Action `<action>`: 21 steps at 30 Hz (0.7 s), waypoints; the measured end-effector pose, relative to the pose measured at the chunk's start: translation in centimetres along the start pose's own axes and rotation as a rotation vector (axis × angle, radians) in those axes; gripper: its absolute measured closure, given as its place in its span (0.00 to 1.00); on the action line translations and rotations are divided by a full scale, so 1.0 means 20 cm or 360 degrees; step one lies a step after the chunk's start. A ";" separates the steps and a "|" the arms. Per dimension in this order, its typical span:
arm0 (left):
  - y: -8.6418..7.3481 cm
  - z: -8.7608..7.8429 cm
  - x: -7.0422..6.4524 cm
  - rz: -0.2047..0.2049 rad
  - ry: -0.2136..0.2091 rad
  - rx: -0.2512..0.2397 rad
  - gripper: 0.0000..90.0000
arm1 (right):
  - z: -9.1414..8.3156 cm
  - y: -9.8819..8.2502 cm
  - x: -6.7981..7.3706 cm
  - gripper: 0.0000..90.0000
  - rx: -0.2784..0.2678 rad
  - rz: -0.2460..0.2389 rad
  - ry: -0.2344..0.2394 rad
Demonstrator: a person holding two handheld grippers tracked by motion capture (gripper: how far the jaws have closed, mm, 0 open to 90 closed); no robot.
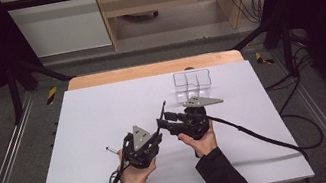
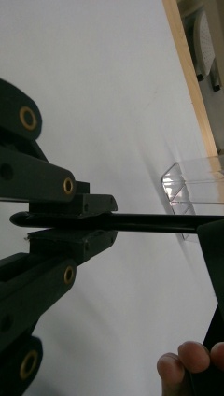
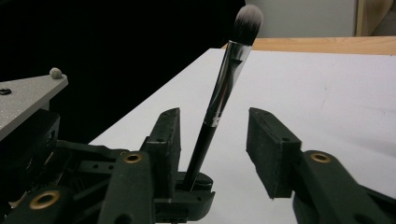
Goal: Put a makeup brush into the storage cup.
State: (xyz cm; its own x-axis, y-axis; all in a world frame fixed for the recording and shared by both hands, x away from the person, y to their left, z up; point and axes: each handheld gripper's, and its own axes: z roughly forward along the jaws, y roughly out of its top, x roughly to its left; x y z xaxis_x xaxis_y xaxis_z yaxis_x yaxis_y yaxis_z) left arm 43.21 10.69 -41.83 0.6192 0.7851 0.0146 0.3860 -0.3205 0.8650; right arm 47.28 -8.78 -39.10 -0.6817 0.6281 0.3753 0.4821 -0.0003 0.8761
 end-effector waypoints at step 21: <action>0.00 0.01 -0.03 -0.0005 -0.0003 -0.0013 0.92 | 0.01 -0.02 -0.01 0.87 -0.0008 0.0073 0.0054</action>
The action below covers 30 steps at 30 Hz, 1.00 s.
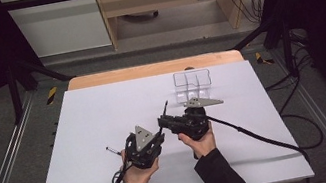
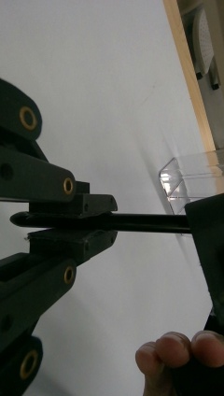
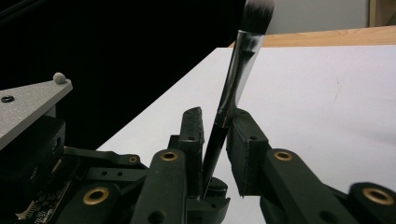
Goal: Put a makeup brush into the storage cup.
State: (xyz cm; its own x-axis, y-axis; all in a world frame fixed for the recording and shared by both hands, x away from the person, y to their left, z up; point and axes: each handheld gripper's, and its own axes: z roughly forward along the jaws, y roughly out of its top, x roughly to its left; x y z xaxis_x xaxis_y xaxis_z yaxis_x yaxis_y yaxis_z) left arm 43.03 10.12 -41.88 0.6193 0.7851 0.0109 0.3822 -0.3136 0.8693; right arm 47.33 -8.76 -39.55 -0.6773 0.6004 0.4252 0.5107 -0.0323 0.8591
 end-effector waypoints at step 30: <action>0.00 -0.02 0.02 0.0083 -0.0061 -0.0004 0.64 | -0.04 0.02 0.00 0.94 -0.0030 -0.0092 0.0044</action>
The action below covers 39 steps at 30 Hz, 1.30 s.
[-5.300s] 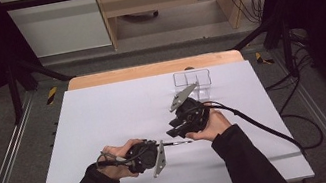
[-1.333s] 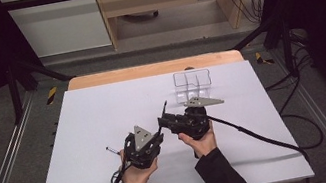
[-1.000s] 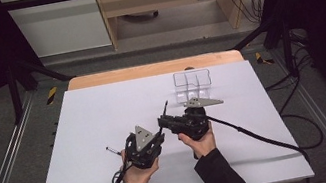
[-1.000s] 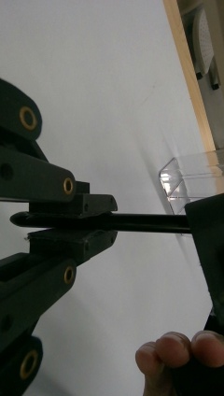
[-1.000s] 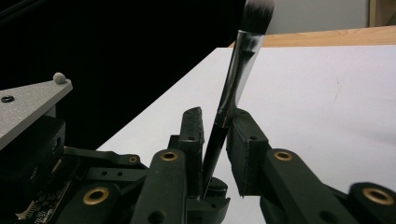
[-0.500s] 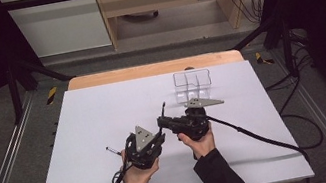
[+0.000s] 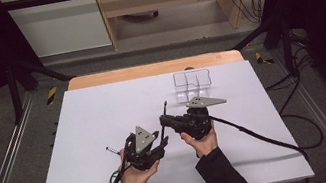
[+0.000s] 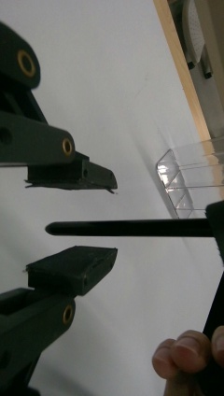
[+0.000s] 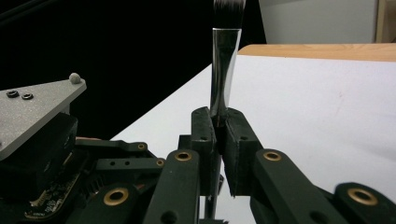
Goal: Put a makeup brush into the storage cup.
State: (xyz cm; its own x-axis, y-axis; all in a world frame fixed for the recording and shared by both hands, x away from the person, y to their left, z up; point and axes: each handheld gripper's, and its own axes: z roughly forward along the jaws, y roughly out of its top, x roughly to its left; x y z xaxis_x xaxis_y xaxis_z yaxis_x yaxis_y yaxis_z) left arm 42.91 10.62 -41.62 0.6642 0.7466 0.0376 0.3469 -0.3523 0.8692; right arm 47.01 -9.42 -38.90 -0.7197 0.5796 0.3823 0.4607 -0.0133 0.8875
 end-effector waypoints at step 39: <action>-0.11 -0.22 0.32 0.0005 -0.0003 -0.0036 0.15 | -0.17 0.05 -0.10 0.94 -0.0003 -0.0154 -0.0217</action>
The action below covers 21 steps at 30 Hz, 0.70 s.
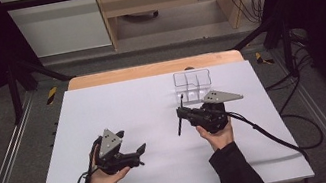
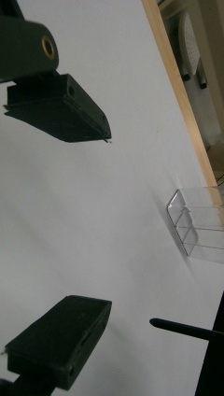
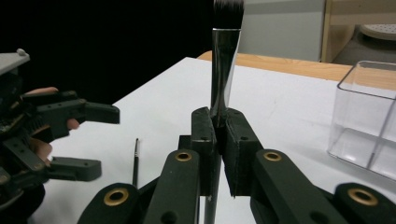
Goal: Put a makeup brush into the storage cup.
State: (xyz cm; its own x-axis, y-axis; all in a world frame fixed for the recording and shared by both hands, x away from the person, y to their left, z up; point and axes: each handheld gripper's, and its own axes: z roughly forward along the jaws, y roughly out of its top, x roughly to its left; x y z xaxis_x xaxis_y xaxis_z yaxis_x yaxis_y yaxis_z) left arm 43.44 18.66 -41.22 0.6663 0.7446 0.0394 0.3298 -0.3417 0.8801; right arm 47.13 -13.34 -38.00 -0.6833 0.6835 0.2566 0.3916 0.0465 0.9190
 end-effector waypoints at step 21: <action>-0.09 -0.11 0.16 -0.0073 0.0087 -0.0002 0.10 | -0.05 0.07 -0.09 0.94 -0.0034 -0.0024 -0.0112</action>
State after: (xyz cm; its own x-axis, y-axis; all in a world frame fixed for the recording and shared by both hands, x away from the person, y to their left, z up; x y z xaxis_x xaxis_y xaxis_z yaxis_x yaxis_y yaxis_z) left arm 43.44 22.89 -41.62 0.6131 0.7896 0.0250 0.3580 -0.3060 0.8822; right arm 48.35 -15.28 -36.87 -0.6436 0.7326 0.2217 0.3679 0.0421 0.9289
